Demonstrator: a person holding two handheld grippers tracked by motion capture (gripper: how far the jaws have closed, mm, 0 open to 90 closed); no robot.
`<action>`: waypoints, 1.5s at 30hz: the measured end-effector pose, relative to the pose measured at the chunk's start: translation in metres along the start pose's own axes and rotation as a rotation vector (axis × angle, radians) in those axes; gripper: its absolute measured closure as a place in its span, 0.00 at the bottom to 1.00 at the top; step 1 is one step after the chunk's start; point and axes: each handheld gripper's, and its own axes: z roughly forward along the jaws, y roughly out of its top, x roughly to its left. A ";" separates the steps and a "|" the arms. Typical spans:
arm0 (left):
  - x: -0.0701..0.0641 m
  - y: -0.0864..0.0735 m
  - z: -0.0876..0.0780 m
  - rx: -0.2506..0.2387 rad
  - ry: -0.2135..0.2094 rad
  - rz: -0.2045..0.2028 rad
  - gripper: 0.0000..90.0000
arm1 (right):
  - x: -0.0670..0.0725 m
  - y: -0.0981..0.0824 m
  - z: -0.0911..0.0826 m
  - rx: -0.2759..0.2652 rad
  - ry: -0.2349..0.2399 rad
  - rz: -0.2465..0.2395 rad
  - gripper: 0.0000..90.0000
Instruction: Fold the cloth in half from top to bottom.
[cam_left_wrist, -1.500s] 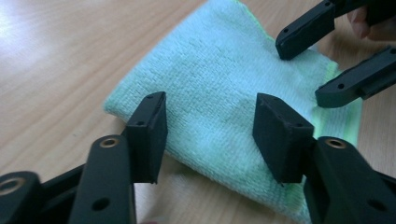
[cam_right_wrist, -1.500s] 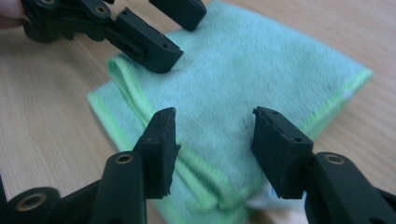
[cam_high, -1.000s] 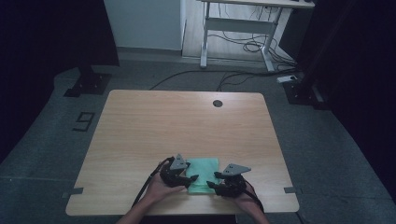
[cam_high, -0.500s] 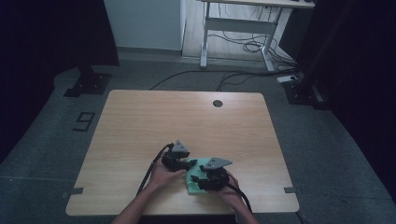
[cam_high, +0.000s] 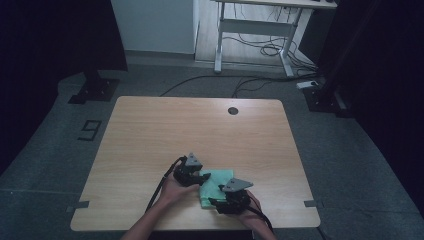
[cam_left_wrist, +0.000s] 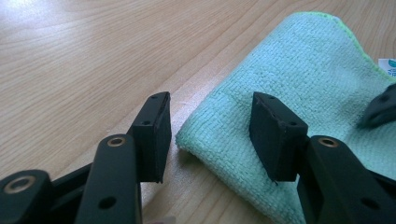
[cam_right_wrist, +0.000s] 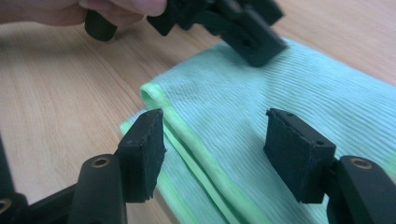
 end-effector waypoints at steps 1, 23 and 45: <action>-0.001 0.000 0.000 0.000 -0.002 -0.001 0.54 | -0.003 -0.002 -0.003 -0.002 -0.003 0.008 0.42; -0.001 -0.004 -0.003 0.025 -0.014 0.006 0.53 | -0.014 -0.015 -0.002 0.019 -0.058 0.003 0.46; 0.053 0.037 0.009 -0.010 0.108 0.004 0.53 | -0.056 0.025 0.044 0.017 -0.132 0.072 0.45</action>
